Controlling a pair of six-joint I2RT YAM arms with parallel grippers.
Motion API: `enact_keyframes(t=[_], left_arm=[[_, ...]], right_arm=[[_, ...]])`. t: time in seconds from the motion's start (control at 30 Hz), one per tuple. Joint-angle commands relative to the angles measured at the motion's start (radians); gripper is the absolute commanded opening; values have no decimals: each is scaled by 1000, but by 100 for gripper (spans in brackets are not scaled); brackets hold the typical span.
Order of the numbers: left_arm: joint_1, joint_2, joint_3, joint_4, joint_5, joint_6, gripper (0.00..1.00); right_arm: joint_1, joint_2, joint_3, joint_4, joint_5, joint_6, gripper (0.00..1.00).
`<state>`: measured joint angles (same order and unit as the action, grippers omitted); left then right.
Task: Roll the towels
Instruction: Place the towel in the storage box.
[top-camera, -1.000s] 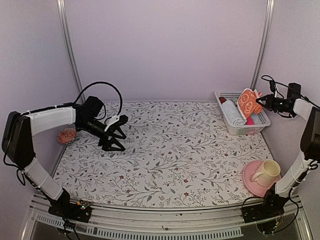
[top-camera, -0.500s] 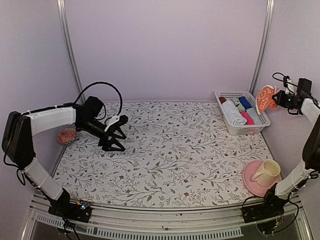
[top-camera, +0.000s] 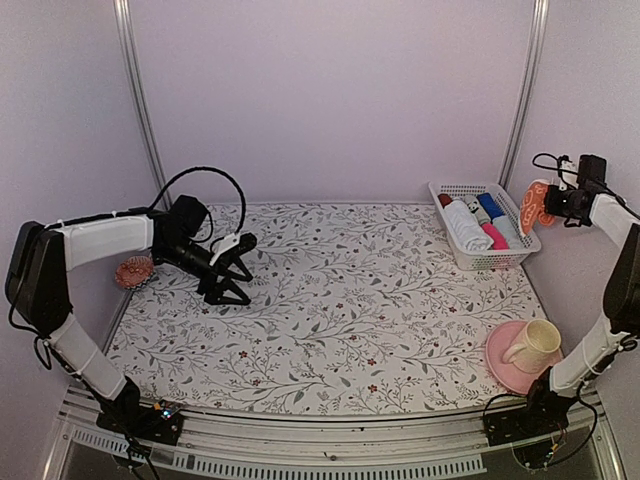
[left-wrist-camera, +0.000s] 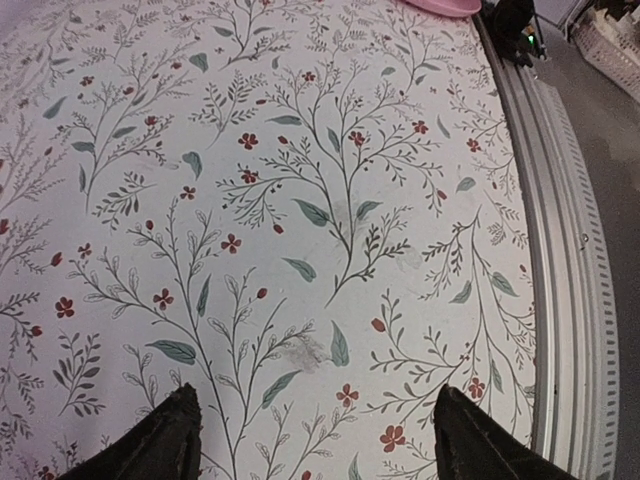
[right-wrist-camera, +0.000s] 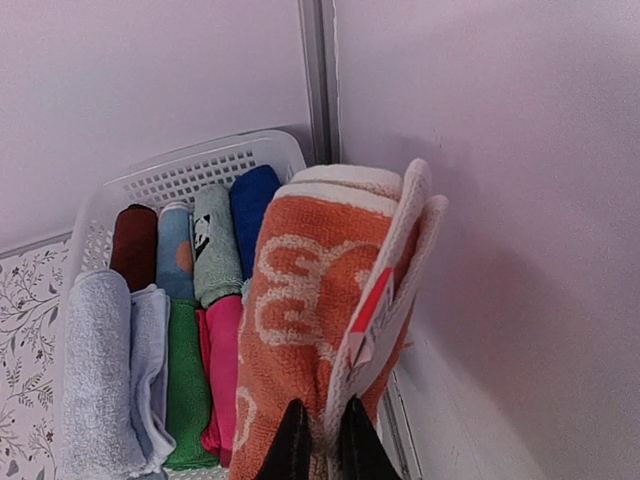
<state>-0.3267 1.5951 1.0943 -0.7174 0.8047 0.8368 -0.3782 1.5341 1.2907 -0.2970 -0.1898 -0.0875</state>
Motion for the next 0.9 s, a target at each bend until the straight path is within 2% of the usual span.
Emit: enact_keyframes(t=[0.0,0.27,0.6,0.7,0.87], left_arm=[[11,-3,-20,16,20,-1,80],[14,3,-21,21,28,-6,80],[14,13,-26,27,36,-13,80],[14,12,-27,27,36,-15,80],[15,16,-26,27,34,-16,80]], right_arm=[[6,40,38,33,126,-27,2],[7,23,23,55,206,-49,2],[120,196,78,51,184,-185,2],[163,250,107,52,162,-219,2],[193,292,129,53,42,-235,2]])
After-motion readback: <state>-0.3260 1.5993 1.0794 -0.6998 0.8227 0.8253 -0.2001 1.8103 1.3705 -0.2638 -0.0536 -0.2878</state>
